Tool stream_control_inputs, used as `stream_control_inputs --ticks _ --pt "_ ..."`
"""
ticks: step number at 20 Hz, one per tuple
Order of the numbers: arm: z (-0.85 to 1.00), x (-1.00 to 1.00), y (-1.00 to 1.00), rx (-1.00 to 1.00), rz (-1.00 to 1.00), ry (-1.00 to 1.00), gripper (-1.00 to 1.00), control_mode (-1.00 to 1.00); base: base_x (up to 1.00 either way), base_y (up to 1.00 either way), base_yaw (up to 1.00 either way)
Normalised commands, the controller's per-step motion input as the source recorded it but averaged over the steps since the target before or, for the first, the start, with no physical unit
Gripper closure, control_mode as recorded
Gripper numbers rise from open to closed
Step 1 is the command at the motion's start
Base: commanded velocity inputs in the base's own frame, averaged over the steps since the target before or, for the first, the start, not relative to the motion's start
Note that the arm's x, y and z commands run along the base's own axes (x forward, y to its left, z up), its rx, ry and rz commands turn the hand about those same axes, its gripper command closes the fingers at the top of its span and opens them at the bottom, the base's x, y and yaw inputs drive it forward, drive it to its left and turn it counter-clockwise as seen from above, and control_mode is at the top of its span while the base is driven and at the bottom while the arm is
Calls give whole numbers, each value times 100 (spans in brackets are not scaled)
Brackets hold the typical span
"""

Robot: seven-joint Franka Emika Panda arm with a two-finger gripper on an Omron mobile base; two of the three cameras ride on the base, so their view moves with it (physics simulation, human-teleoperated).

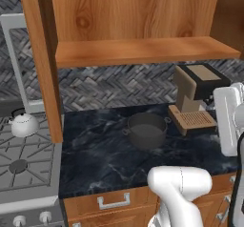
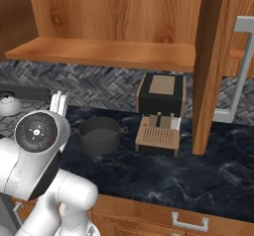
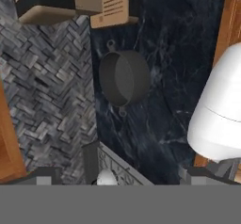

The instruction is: Pick the kettle from the cabinet and place it on a stove burner. Then pick the pot from the counter and place it on another stove burner. Finally, turn both burners on.

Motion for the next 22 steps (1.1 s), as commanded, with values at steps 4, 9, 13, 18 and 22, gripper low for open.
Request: stream_control_inputs --ticks 4,9,13,18,22 --pt "-36 30 2 -6 2 10 -100 -100 0 0 0" --pt "-33 34 3 -6 4 14 -100 -100 0 0 0" --pt "-29 32 3 -5 4 9 -100 -100 0 0 0" --pt "-28 34 6 -4 5 8 -100 -100 0 0 0" --pt "-28 35 6 -4 5 5 -100 -100 0 0 0"
